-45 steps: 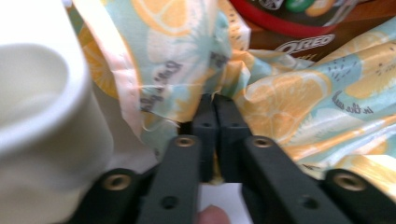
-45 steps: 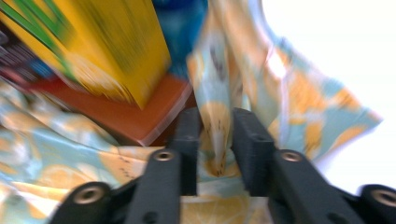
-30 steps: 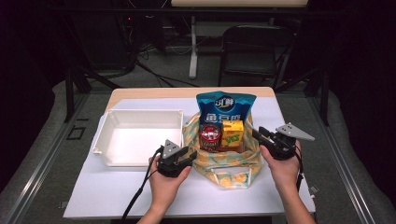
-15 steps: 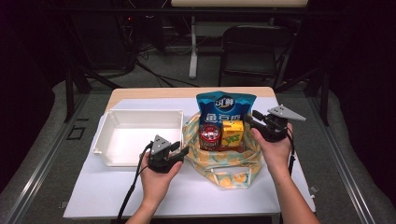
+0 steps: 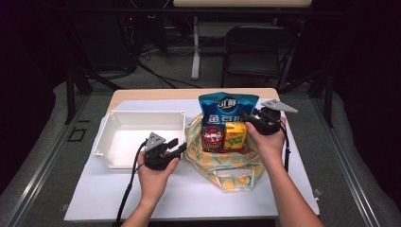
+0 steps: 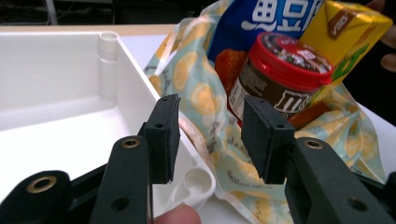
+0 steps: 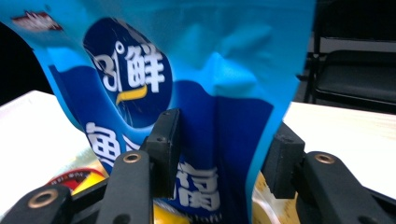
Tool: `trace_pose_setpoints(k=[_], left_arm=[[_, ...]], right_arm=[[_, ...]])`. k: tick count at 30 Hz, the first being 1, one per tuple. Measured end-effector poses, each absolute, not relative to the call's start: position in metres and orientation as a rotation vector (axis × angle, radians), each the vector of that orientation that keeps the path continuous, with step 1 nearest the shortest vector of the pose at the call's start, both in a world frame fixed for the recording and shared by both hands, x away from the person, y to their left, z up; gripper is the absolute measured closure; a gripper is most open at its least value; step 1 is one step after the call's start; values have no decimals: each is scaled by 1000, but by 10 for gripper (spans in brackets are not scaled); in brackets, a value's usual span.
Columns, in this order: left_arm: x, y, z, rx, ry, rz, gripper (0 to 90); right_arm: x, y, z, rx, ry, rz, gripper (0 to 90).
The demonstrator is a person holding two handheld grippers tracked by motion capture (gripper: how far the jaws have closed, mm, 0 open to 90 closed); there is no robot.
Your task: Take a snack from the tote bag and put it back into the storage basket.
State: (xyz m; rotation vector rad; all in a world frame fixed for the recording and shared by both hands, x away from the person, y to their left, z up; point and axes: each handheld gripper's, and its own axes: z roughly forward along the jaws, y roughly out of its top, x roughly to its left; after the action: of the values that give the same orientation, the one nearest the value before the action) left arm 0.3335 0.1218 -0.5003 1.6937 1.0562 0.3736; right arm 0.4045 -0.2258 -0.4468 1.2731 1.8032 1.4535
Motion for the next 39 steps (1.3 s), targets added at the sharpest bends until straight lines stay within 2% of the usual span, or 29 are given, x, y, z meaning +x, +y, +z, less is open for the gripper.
trace_pose_setpoints(k=[4, 6, 9, 11, 15, 17, 39], left_arm=[[339, 125, -496, 1689, 1042, 363, 568], [343, 127, -494, 1687, 1032, 357, 565], [347, 129, -491, 1685, 1008, 356, 559], [349, 131, -489, 1676, 1001, 352, 556], [352, 134, -489, 1669, 1012, 346, 555], [353, 135, -488, 1673, 1017, 350, 556], [372, 124, -462, 1658, 942, 368, 533]], right_arm=[[405, -221, -448, 1242, 1803, 1436, 519], [405, -219, -449, 1225, 1811, 1398, 475], [405, -213, -449, 1207, 1814, 1347, 498], [404, -213, -449, 1209, 1801, 1357, 572], [403, -212, -449, 1190, 1797, 1369, 855], [402, -208, -447, 1174, 1816, 1351, 894], [388, -189, -396, 1037, 1792, 1512, 900]])
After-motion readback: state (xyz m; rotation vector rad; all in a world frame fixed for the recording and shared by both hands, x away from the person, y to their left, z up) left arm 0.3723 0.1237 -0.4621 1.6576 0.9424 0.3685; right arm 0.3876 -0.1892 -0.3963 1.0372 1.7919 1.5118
